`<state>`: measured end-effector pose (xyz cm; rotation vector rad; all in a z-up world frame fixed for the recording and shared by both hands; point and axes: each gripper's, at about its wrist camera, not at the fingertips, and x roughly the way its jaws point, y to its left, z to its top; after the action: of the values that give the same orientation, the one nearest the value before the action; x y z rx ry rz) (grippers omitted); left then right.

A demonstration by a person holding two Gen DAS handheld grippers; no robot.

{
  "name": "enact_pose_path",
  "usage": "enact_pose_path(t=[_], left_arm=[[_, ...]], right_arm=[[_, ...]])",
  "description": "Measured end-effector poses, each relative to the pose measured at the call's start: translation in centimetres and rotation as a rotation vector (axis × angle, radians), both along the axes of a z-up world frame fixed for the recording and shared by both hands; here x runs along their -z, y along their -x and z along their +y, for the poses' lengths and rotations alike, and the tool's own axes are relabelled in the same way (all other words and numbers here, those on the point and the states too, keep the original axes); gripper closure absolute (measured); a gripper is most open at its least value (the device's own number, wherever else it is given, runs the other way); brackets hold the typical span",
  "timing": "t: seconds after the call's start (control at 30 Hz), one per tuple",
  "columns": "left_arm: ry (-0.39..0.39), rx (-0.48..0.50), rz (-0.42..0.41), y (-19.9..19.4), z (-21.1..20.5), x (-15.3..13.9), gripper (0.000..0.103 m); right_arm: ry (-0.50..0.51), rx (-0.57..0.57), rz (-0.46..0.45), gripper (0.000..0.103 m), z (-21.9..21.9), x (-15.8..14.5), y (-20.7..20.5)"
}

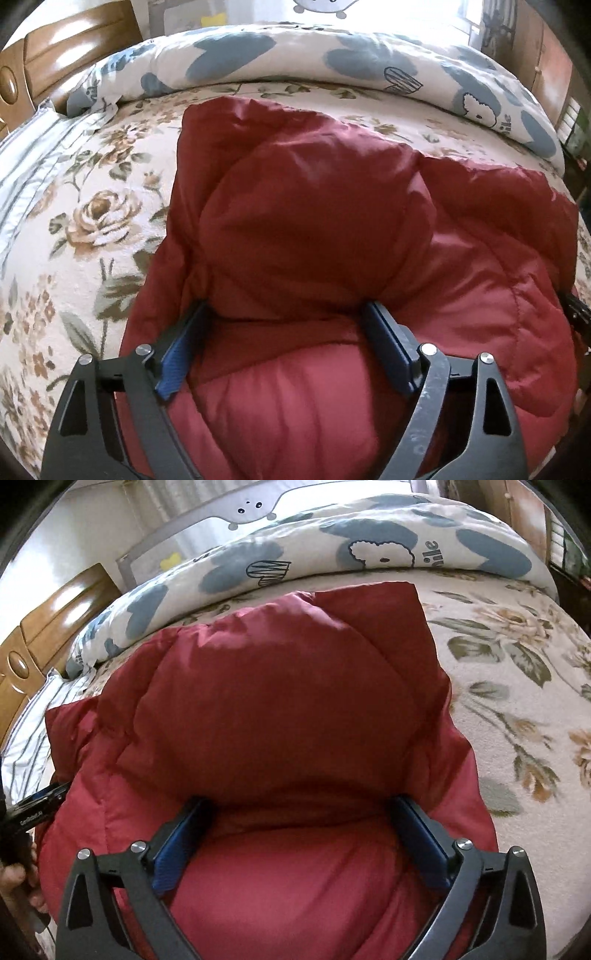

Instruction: Fold large clothes

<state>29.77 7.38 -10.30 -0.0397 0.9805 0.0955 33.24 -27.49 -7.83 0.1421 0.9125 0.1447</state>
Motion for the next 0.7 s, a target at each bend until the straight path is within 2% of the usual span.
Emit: enact_pose_path(t=[0.13, 0.47, 0.7], left_arm=[[-0.006, 0.011, 0.008, 0.1, 0.0, -0.3, 0.015], [0.134, 0.022, -0.042, 4.9, 2.1, -3.4, 0.016], [0.198, -0.009, -0.083, 8.9, 5.1, -4.5, 0.016]], right_arm=[[-0.013, 0.001, -0.007, 0.002, -0.1, 0.1, 0.3], [-0.057, 0.001, -0.029, 0.002, -0.9, -1.3, 1.4], [-0.095, 0.005, -0.068, 0.001, -2.7, -3.9, 5.3]])
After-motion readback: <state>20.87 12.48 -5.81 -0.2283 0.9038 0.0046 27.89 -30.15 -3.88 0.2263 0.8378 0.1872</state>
